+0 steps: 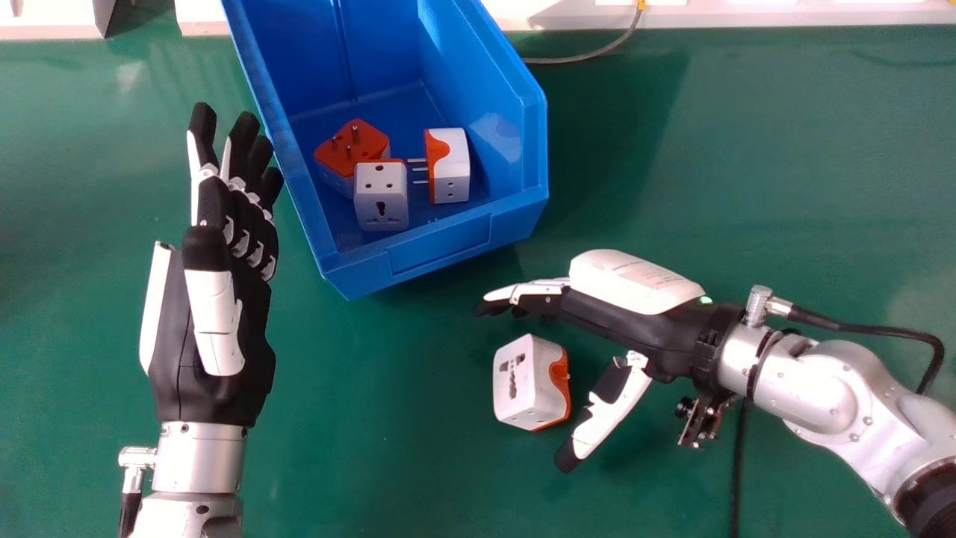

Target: Pick all objects and put in blue box

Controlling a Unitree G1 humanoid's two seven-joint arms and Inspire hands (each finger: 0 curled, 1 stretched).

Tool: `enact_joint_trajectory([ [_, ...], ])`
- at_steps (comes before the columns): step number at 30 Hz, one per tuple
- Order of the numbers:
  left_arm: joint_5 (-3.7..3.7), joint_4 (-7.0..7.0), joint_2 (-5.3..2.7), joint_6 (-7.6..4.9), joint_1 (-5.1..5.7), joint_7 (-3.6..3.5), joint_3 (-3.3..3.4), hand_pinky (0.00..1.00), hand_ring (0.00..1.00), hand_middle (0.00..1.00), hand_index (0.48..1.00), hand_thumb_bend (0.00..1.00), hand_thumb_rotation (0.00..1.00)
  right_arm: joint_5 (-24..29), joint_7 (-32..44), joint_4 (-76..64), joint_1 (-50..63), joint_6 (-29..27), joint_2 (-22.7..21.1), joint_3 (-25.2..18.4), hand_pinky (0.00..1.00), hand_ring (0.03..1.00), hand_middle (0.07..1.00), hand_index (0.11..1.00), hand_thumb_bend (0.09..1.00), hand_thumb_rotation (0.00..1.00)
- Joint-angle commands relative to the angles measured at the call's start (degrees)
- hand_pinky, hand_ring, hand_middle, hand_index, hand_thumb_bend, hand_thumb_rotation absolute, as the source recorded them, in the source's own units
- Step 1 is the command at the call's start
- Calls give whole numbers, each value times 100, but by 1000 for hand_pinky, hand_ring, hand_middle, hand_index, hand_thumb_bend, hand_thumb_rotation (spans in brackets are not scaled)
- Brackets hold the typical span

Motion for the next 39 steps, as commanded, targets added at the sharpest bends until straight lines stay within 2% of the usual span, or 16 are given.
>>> enact_joint_trajectory([
  [1, -40, -111, 14, -50, -31, -22, 11, 1000, 1000, 1000, 1000, 889, 1000, -32, -124, -45, -77, -34, -30, 29, 750, 817, 848, 845, 1000, 279],
  [5, -68, -118, 30, -24, -35, -34, 25, 1000, 1000, 1000, 1000, 890, 1000, -35, -147, -41, -70, 8, 32, 86, 739, 814, 847, 844, 1000, 279],
  [13, -67, -102, 22, -26, -38, -36, 16, 1000, 1000, 1000, 1000, 892, 1000, 21, -191, -76, -18, 29, 92, 87, 723, 804, 848, 855, 1000, 262],
  [21, -63, -92, 27, -25, -44, -34, 21, 1000, 1000, 1000, 1000, 892, 1000, -36, -691, -149, 97, -66, 192, 50, 687, 792, 843, 856, 1000, 262],
  [29, -56, -71, 29, -40, -58, -29, 35, 1000, 1000, 1000, 1000, 890, 1000, 107, -911, 24, 106, -195, 297, 34, 601, 665, 722, 728, 947, 146],
  [39, -92, -47, 35, -40, -79, -73, 43, 1000, 1000, 1000, 1000, 889, 1000, 40, -1315, 228, 48, -452, 336, 49, 501, 558, 621, 634, 891, 82],
])
